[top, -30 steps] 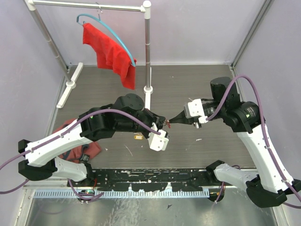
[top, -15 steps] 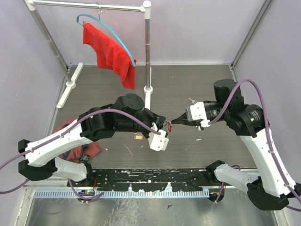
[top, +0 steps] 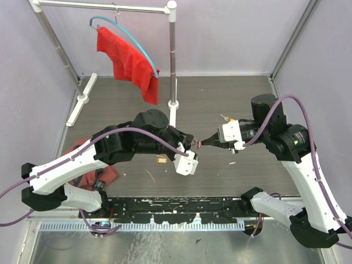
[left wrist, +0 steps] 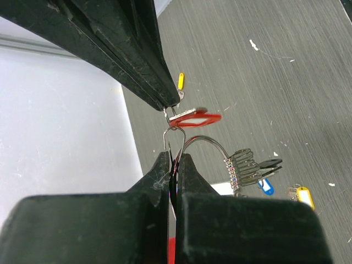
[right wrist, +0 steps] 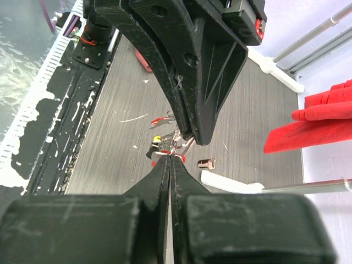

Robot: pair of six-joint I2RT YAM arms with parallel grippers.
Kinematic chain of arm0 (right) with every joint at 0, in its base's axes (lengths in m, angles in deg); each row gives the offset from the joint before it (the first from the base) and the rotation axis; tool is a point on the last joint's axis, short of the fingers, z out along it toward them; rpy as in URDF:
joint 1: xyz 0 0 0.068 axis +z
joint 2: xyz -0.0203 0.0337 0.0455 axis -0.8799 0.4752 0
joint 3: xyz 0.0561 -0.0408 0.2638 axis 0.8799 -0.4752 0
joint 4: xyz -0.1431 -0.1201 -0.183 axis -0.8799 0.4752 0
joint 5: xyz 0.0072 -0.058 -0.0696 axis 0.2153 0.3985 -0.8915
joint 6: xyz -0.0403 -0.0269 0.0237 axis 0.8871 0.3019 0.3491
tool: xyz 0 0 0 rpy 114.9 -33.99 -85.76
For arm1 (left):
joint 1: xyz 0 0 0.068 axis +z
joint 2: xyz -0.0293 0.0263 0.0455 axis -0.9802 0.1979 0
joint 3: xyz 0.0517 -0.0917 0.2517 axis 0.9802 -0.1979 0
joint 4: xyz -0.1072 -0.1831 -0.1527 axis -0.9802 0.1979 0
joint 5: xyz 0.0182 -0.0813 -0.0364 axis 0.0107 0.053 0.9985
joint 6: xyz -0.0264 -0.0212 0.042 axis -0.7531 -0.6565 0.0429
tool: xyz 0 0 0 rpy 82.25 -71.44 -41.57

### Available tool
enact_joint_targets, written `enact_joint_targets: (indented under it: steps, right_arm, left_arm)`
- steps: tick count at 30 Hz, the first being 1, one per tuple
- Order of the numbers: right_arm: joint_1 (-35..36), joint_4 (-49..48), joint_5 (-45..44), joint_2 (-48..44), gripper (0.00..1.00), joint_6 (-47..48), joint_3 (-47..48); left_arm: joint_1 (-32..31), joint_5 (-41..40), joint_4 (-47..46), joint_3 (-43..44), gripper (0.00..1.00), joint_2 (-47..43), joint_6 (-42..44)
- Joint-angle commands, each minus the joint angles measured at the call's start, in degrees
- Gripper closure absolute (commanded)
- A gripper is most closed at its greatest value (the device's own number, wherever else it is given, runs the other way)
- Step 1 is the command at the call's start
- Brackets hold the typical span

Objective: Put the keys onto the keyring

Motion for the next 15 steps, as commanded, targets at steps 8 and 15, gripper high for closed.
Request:
enact_joint_targets:
  steps: [8,15]
  right_arm:
    - [0.3,-8.3,-0.2,-4.1,0.69,-7.3,-3.3]
    - [0.3,-32.6,-12.1,-12.8,0.54,-36.7,-14.6]
  left_arm:
    - [0.2,-3.9,-3.0,1.8,1.0,0.3,-0.2]
    - [0.2,-8.1,-7.7,-0.6,1.0,-0.2,0.0]
